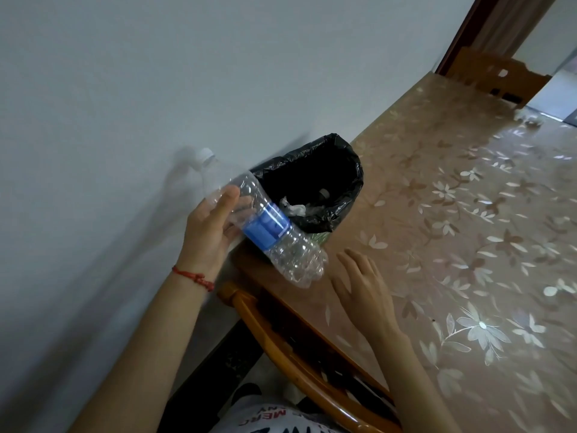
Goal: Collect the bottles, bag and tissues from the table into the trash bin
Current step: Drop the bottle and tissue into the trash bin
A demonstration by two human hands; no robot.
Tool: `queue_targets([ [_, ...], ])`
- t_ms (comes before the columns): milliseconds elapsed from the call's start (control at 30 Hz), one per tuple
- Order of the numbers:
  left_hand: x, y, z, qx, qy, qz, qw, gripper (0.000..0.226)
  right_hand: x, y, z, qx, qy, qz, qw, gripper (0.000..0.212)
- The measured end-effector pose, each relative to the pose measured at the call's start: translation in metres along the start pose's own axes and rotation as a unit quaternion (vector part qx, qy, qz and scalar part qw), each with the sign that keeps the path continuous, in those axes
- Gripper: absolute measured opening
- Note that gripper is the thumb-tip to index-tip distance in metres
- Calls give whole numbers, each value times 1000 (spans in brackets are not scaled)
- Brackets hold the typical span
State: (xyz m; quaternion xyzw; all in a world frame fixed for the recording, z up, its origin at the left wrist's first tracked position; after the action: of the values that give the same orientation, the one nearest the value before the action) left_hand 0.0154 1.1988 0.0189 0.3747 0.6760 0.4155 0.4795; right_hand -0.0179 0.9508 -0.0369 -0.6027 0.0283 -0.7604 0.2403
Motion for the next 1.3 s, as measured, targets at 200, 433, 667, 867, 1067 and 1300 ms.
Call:
queue_targets([
  [200, -25, 14, 15, -35, 57, -47, 997, 94, -12, 5, -17, -11, -17, 2, 1000, 37],
  [433, -46, 15, 31, -82, 139, -120, 980, 54, -24, 2, -22, -7, -37, 14, 999, 39],
  [667, -51, -3, 42, -96, 155, -55, 982, 45, -27, 3, -23, -6, -42, 23, 999, 38],
  [867, -50, 2, 36, -120, 164, 49, 978, 67, -29, 3, -23, -3, -39, 32, 999, 37],
  [1067, -29, 0, 23, -126, 158, 108, 973, 87, -29, -3, -25, -6, -48, 48, 998, 37],
  [1300, -1, -25, -24, -171, 112, 284, 937, 73, -30, -13, -30, -12, -54, 49, 997, 38],
])
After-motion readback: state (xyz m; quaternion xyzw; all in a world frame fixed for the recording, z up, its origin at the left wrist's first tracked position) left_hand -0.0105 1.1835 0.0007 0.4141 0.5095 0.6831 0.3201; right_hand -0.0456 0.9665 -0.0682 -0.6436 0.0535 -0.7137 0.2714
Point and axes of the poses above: each hand's wrist, its own z-axis towards the middle knuckle, its own x-axis out of the back of the hand, y = z × x, the point moved 6 cm from there along z, towards the middle knuckle, and after that the axes turned 3 degrees about x, right-handed, at the moved point
